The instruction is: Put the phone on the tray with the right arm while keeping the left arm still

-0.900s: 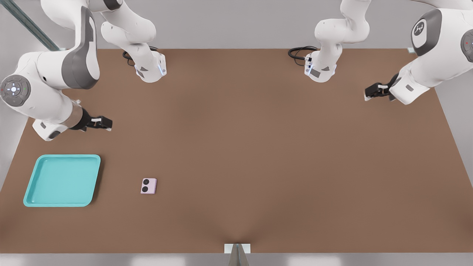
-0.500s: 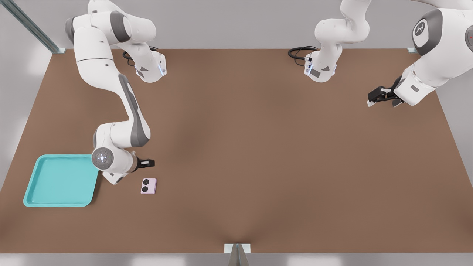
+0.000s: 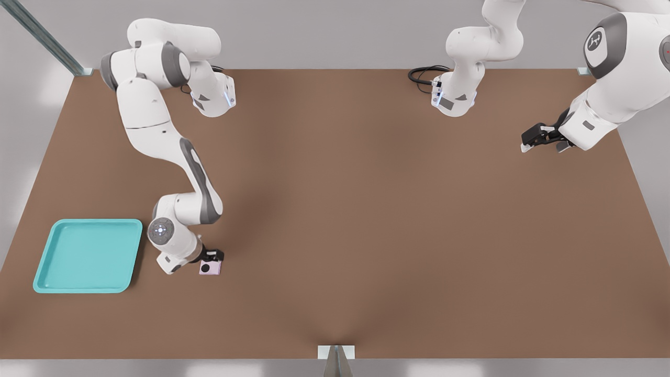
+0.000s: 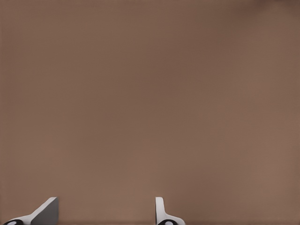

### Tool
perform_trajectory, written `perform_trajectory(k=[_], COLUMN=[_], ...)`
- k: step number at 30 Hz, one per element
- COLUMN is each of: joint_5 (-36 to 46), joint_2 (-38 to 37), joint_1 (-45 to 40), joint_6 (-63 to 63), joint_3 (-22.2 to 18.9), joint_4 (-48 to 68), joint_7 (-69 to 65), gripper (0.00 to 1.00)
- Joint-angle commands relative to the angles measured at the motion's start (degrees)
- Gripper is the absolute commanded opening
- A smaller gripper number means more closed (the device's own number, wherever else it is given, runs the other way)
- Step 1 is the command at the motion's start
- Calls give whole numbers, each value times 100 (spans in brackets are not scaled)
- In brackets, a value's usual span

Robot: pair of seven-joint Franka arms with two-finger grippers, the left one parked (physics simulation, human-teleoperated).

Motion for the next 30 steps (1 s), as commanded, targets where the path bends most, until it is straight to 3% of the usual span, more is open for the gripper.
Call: perform_trajectory(k=[1,11,22,30], joint_5=[0,-9,-132,-290], joint_2=[57,426,435,163], joint_1=[-6,11,3,11], joint_6=[587,799,781,544], joint_3=[-2,-10,-10,-10], joint_4=[16,245,245,280], joint_7=[272,254,219,193], gripper=[100,100,78,77])
